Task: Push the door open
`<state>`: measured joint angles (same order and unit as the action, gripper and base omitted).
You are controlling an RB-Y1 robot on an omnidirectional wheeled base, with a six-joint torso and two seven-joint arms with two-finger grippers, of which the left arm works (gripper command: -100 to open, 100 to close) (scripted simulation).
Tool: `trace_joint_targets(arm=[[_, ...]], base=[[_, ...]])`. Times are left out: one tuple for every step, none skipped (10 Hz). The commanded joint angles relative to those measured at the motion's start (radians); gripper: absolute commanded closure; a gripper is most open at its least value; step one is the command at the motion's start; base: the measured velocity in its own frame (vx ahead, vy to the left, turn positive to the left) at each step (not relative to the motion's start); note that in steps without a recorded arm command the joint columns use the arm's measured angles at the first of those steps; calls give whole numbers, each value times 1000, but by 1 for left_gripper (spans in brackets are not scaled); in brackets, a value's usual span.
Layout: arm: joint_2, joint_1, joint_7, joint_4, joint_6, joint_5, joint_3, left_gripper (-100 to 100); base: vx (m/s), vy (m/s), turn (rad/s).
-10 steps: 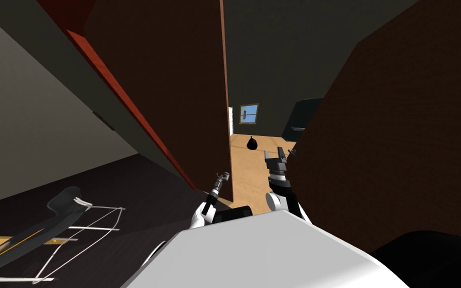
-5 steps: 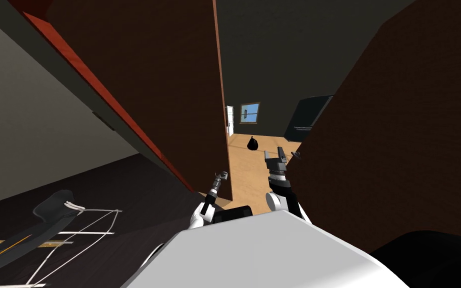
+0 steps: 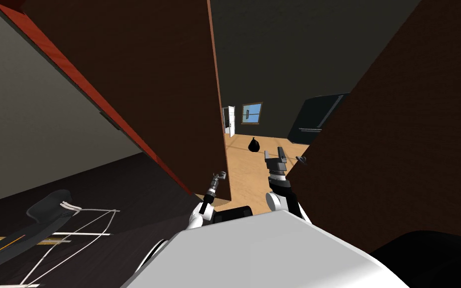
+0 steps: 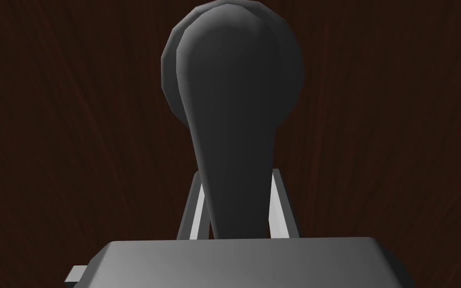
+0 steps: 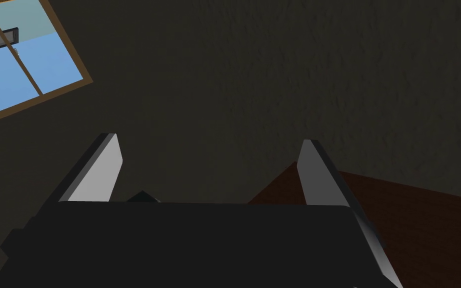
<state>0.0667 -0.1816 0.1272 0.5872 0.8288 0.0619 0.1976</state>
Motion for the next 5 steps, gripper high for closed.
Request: trace_joint_targets(arm=[[13, 21, 3, 50, -25, 0, -2, 100], [13, 21, 3, 55, -25, 0, -2, 100], [12, 20, -9, 52, -27, -12, -28, 100], [11, 19, -13, 51, -27, -16, -36, 100], [11, 19, -13, 51, -27, -16, -36, 100]], base=[[30, -14, -24], [0, 12, -24], [73, -74, 59], [101, -145, 119], [80, -116, 48]])
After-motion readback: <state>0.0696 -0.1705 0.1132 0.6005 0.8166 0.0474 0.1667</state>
